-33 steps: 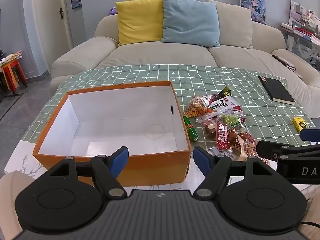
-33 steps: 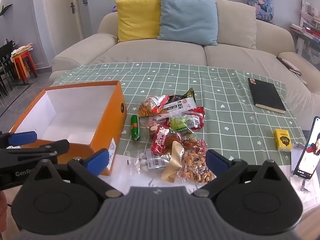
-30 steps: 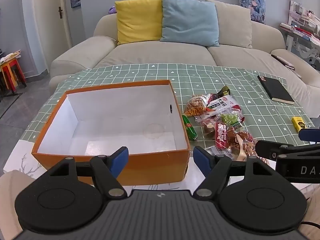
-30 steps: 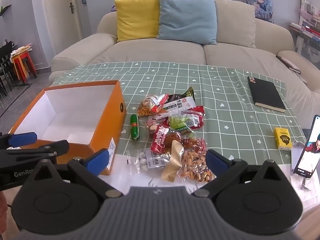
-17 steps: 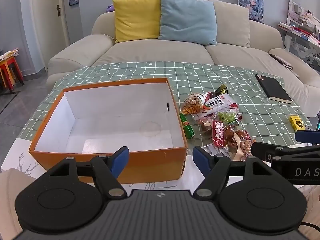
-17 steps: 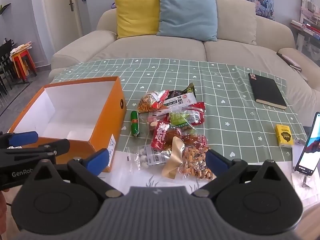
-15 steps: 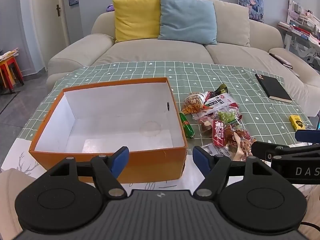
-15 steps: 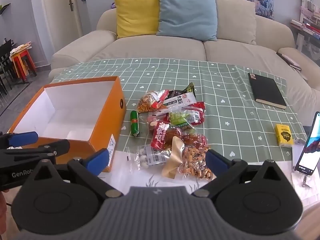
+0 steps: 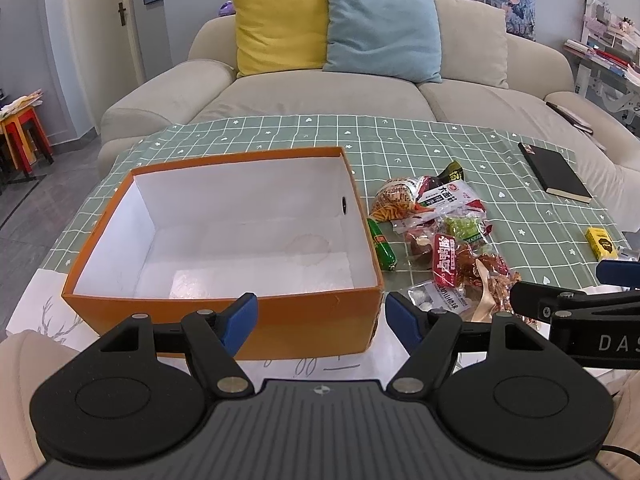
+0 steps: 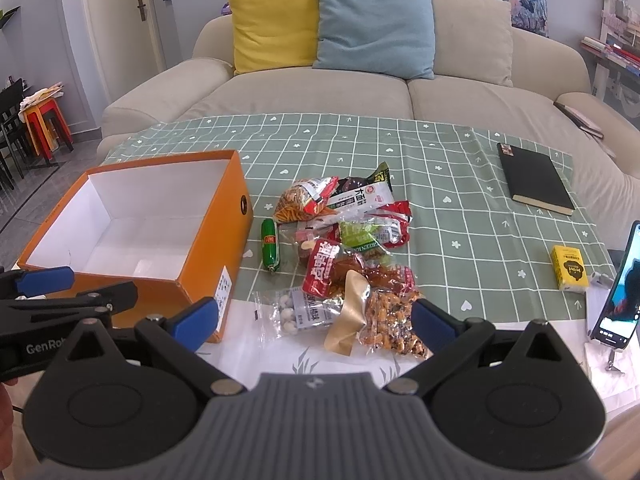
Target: Organize snacks
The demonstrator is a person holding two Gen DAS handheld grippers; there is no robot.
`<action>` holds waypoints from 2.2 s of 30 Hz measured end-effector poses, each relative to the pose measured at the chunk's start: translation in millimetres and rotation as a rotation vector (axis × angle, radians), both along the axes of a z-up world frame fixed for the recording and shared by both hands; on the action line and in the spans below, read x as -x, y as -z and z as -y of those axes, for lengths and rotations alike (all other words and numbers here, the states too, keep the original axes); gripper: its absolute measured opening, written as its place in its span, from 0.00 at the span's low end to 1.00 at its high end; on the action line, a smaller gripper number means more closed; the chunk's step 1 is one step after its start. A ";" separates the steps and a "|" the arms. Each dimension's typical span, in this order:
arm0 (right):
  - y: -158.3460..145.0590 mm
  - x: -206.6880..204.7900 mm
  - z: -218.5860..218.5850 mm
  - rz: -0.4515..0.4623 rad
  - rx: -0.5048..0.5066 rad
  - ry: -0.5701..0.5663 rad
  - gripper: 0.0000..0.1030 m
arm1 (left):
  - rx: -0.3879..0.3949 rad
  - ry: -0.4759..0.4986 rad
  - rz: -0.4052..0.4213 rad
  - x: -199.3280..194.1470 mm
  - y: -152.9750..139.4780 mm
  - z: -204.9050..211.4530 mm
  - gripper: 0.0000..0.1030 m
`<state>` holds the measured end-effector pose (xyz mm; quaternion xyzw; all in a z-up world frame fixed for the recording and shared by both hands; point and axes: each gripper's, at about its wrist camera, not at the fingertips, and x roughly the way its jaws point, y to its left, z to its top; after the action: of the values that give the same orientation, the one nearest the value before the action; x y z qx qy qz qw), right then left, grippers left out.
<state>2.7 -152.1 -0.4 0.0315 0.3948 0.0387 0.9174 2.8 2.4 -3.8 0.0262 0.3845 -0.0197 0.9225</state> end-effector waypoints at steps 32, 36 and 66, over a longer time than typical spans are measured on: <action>4.2 -3.1 1.6 -0.010 -0.006 0.005 0.96 | -0.008 -0.005 -0.020 0.8 2.4 -3.3 0.83; 4.5 -3.1 1.7 -0.011 -0.006 0.005 0.96 | -0.009 -0.005 -0.021 1.2 2.8 -3.2 0.83; 12.0 -6.5 6.2 -0.030 -0.025 0.022 0.96 | 0.029 0.051 -0.023 0.0 3.9 2.1 0.82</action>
<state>9.2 -158.3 -12.3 0.0480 0.4078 0.0331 0.9112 2.7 0.3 -7.8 0.0225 0.3942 -0.0490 0.9175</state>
